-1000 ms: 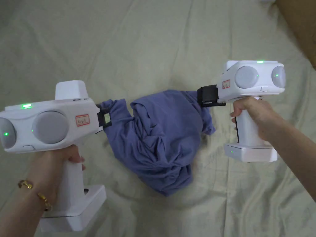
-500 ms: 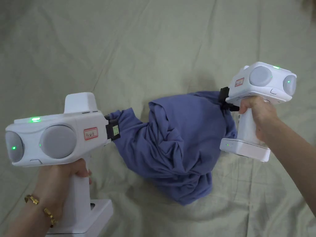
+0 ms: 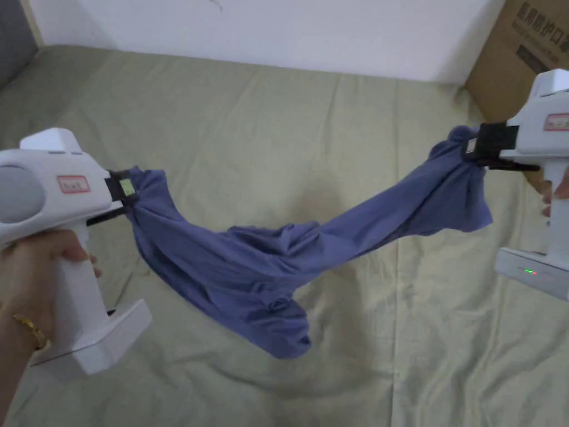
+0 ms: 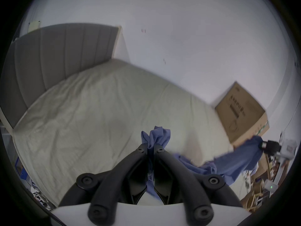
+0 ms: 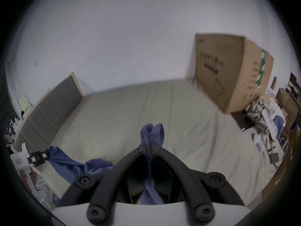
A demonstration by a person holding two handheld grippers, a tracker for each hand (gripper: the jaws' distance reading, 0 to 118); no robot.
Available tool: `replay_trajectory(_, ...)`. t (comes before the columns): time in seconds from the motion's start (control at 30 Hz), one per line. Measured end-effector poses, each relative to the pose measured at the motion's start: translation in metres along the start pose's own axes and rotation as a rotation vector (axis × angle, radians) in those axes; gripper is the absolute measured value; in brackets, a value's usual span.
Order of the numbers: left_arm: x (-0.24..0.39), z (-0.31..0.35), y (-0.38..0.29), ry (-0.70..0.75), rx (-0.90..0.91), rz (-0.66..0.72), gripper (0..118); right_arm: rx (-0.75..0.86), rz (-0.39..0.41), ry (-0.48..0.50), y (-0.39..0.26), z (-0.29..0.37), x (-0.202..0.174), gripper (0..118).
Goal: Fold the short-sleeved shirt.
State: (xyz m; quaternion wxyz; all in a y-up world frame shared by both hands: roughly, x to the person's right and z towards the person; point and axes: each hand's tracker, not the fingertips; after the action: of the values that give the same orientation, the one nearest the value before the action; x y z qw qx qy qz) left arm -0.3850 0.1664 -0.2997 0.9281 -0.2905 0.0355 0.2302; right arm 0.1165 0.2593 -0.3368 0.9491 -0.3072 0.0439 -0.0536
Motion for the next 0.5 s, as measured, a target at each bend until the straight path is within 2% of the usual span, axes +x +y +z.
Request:
replay_trajectory(0.2,0.009,0.084,0.075,-0.036,0.228,-0.008,2,0.197,-0.024,-0.058,0.042,0.118,0.021,4)
replay_trajectory(0.33,0.018,0.125,0.117,-0.114,0.303,0.002,2,0.259,-0.07,-0.022,0.063,0.164,0.034,4)
replay_trajectory(0.5,0.053,0.164,0.157,-0.127,0.418,-0.086,2,0.331,-0.044,-0.038,0.097,0.199,0.027,4)
